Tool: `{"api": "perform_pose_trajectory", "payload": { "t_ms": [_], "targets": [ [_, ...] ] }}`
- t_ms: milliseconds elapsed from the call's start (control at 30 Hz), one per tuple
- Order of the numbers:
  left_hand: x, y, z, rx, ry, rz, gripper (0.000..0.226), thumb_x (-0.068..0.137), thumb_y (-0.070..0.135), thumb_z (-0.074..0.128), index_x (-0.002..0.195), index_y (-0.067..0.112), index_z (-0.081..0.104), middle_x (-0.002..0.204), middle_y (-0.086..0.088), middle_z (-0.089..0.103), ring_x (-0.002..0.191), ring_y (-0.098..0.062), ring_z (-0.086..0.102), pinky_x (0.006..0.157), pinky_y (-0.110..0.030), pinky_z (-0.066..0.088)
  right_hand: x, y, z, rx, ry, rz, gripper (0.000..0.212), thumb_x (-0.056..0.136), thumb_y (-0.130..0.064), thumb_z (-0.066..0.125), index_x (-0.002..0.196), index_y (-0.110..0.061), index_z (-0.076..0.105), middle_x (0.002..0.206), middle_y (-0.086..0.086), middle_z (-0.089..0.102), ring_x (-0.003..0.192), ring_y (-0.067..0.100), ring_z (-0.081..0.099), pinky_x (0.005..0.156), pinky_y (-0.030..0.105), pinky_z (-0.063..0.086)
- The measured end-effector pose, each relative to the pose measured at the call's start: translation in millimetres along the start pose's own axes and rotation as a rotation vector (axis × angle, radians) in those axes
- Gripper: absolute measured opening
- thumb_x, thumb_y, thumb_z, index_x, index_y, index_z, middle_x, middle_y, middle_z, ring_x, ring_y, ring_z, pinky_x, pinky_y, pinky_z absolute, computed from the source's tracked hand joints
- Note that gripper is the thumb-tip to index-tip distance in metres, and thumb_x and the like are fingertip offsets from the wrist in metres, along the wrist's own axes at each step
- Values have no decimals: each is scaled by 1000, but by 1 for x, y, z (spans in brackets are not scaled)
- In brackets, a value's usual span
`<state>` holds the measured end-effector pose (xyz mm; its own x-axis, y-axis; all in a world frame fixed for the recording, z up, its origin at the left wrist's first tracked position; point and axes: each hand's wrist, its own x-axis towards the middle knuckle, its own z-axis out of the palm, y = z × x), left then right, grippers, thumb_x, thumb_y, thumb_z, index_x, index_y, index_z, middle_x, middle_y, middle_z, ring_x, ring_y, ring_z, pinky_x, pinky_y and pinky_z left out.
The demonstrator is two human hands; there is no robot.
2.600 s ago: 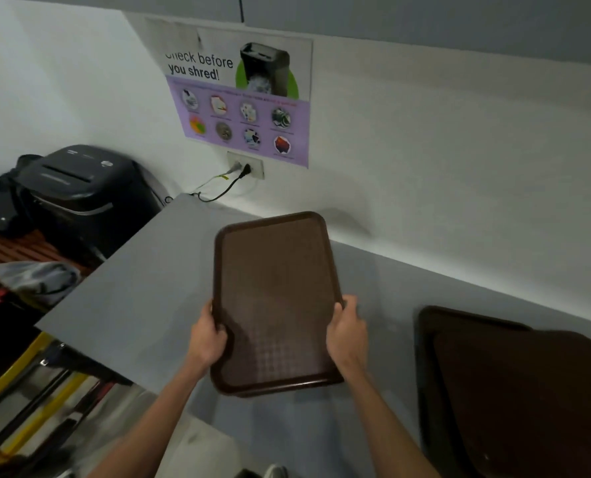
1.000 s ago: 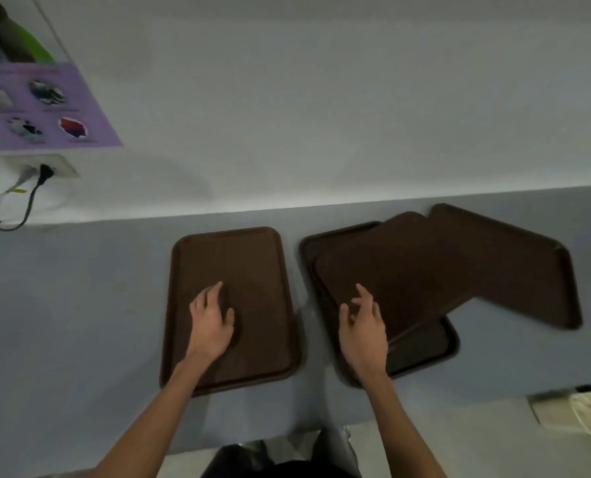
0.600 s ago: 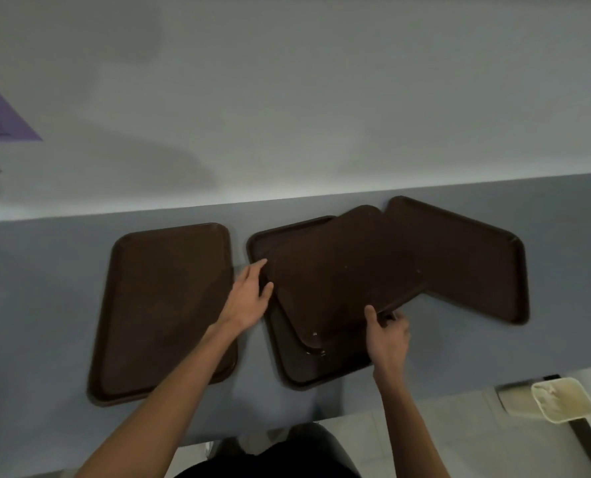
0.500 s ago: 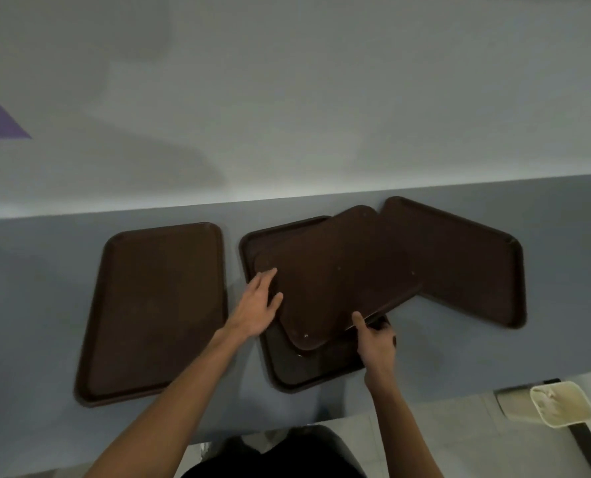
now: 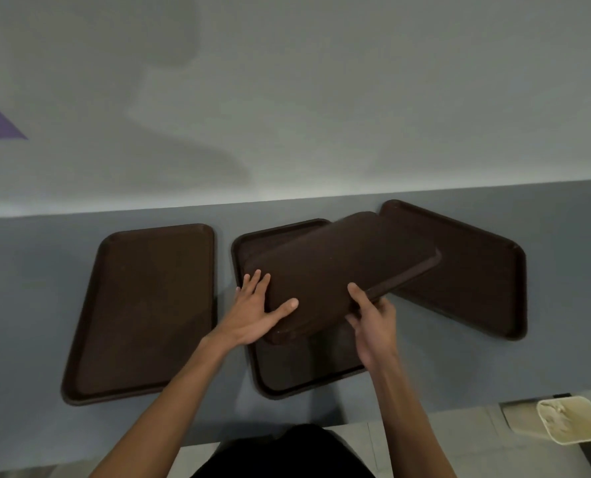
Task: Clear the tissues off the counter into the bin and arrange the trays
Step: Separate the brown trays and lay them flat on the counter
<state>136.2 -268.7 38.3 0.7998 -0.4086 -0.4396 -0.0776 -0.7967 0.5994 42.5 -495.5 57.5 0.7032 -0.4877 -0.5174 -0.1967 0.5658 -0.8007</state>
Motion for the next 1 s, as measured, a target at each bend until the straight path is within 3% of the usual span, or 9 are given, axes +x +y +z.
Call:
{"api": "perform_pose_trajectory", "payload": {
  "t_ms": [100,233,400,567,667,733,867,933,1000],
  "targets": [
    [-24,35,-43,-64,-92,89,107,74,99,41,162,42,21,170,5,24,158,-21,22,129,-47,18,-19,-39,32,52,-139,-106,26,100,-10,71,121,4,66,111,13,78,111,30,75,97,49,60],
    [-60,79,-73,-109,-100,339,92,85,72,67,159,50,18,148,6,58,133,-6,57,114,-32,46,-48,-59,69,-33,-341,-254,11,106,-17,64,112,-8,66,98,6,71,99,20,72,95,48,60],
    [-73,88,-65,219,443,396,64,101,23,52,159,26,24,117,-10,68,90,-32,72,76,-46,61,-55,-39,82,-214,-508,-352,31,112,-36,47,114,-10,63,130,3,70,130,21,63,113,43,47],
    [-81,48,-95,42,710,350,40,108,25,47,148,20,47,92,-7,72,72,-22,72,67,-44,62,-40,-5,87,-656,-190,-472,24,109,-48,50,128,-38,61,120,-21,69,116,-2,64,97,22,45],
    [-103,16,-114,-102,833,279,38,108,25,51,144,19,56,103,3,76,86,-7,72,80,-19,57,-27,22,86,-737,-19,-459,50,107,-52,51,151,-28,44,146,-4,57,129,12,58,98,18,42],
    [-119,-10,-123,-251,820,216,35,107,28,54,141,25,61,113,17,73,101,10,65,87,-8,49,-24,40,92,-746,-9,-403,70,106,-59,48,163,-25,27,161,4,46,140,22,53,108,30,43],
    [-141,-76,-138,-474,806,125,19,105,30,59,120,34,69,103,19,77,105,0,70,89,-20,52,-39,73,119,-872,-59,-433,45,112,-48,38,146,-20,44,125,9,70,109,36,70,80,34,49],
    [-147,-113,-146,-382,887,42,14,103,30,61,110,23,71,86,14,74,96,-13,73,76,-11,47,-50,91,140,-899,-50,-509,29,114,-38,36,130,-17,50,101,7,70,90,38,72,69,35,48],
    [-148,-149,-152,-259,971,-80,23,103,33,62,113,14,69,84,1,75,96,-29,71,73,-21,46,-59,112,161,-940,-54,-537,24,114,-35,36,129,-21,47,94,5,69,80,34,71,66,40,53]
  ]
}}
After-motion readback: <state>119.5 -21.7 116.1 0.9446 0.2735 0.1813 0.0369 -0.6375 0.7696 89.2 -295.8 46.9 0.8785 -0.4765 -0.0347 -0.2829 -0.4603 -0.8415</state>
